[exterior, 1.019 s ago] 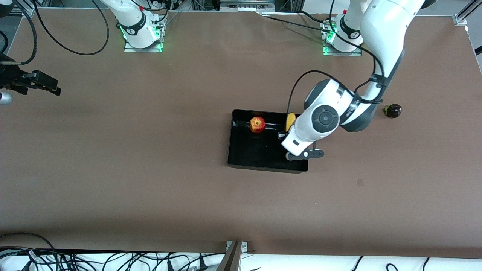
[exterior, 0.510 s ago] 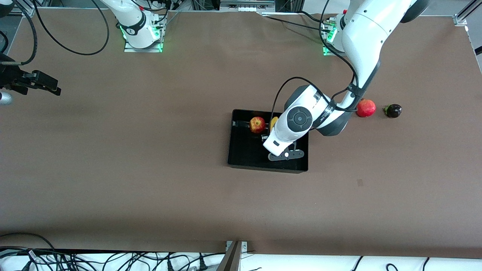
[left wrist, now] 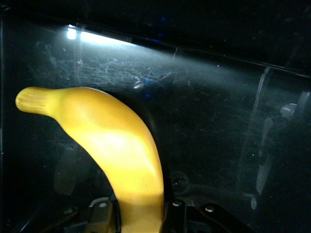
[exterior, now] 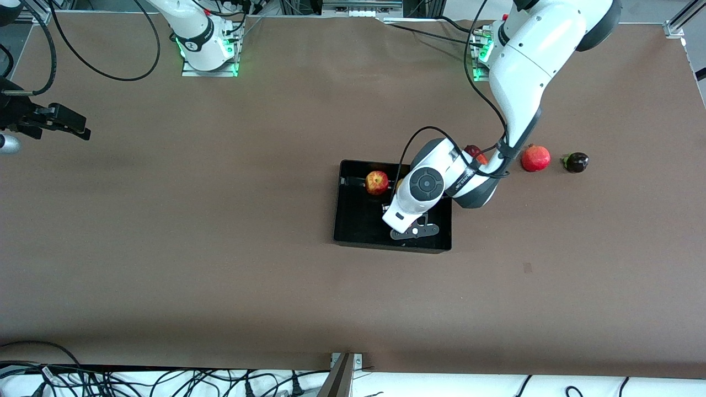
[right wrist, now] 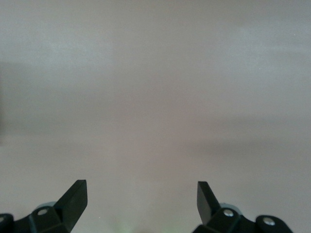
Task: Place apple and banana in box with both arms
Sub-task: 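Lower the banana into the box beside the apple with the left gripper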
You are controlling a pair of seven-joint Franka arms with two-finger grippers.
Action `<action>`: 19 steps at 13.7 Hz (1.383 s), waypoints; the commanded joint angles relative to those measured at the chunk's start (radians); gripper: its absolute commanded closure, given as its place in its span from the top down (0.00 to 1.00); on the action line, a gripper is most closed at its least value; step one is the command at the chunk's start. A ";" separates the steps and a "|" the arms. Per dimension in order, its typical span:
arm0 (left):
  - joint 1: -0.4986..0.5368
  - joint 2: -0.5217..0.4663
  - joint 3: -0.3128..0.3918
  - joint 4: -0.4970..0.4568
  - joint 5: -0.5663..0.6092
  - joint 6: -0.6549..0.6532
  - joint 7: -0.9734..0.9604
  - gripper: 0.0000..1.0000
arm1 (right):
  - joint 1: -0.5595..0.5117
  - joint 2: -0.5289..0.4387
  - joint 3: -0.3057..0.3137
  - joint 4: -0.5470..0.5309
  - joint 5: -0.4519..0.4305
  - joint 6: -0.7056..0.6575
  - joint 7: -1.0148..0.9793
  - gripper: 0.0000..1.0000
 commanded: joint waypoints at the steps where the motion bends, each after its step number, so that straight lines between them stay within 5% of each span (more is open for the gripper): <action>1: -0.007 0.007 -0.002 0.011 0.028 -0.009 -0.024 0.40 | 0.010 0.006 -0.014 0.019 0.015 -0.015 -0.008 1.00; 6: -0.005 0.007 -0.002 -0.023 0.043 -0.009 -0.024 0.39 | 0.010 0.006 -0.013 0.019 0.015 -0.015 -0.008 1.00; 7: -0.004 0.007 -0.002 -0.024 0.046 -0.009 -0.024 0.47 | 0.010 0.006 -0.013 0.019 0.015 -0.015 -0.008 1.00; 9: -0.002 0.009 -0.002 -0.023 0.046 -0.009 -0.023 1.00 | 0.010 0.006 -0.013 0.019 0.015 -0.015 -0.009 1.00; 13: 0.019 -0.048 -0.020 -0.008 0.036 -0.127 -0.026 1.00 | 0.008 0.007 -0.013 0.019 0.015 -0.015 -0.009 1.00; 19: 0.120 -0.295 -0.049 -0.004 0.025 -0.323 -0.037 1.00 | 0.010 0.007 -0.013 0.019 0.015 -0.015 -0.009 1.00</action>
